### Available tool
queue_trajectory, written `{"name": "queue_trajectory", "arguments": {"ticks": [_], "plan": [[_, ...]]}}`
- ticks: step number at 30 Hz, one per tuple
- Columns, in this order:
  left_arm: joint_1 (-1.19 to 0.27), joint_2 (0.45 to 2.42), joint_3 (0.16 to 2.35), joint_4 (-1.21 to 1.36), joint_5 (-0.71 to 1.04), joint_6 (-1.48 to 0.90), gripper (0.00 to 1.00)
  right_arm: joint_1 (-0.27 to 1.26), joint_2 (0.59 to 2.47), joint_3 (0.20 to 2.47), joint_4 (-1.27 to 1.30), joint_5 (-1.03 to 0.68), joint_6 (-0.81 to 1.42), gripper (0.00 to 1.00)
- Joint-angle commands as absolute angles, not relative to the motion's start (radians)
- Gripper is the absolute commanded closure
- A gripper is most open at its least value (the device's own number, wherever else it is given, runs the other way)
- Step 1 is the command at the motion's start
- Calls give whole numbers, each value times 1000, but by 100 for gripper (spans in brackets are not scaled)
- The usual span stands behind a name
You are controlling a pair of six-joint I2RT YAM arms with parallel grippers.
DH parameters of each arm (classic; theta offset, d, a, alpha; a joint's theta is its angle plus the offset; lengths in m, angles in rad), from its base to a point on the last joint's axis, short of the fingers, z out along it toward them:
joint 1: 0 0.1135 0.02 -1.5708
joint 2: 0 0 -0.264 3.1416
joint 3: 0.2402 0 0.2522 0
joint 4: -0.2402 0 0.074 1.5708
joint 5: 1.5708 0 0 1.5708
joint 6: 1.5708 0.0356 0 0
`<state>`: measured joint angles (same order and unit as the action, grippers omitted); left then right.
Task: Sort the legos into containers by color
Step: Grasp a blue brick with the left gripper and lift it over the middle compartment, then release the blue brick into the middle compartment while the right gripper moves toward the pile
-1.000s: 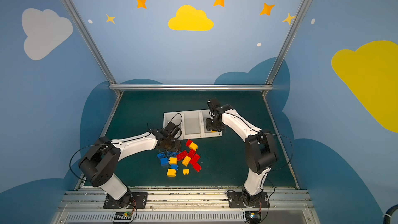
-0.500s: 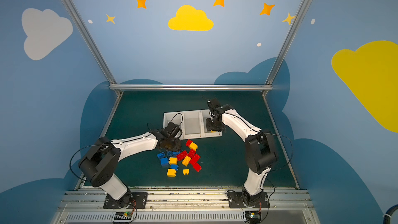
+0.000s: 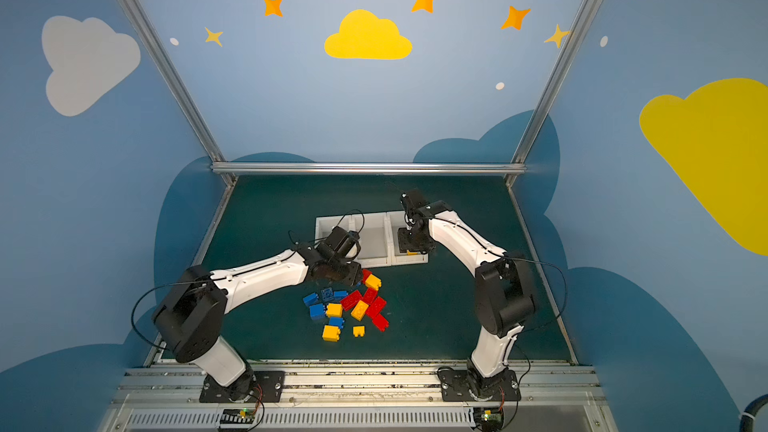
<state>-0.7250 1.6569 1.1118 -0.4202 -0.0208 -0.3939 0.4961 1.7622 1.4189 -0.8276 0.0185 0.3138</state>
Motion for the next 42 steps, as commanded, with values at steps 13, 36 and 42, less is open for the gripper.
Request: {"name": "queue_trajectory", "arguments": {"ticks": [13,36,42], "plan": [[-673,1927,1483,-466,-54,-275,57,483,1694,1379,-851,29,311,44],[-643,1865,1427,-384,5,-288,22,481,1670,1409,-903,4,282,42],[-612,1711,1272,-324,-42,-332,20,521,1636,1372,-910,-19,235,42]]}}
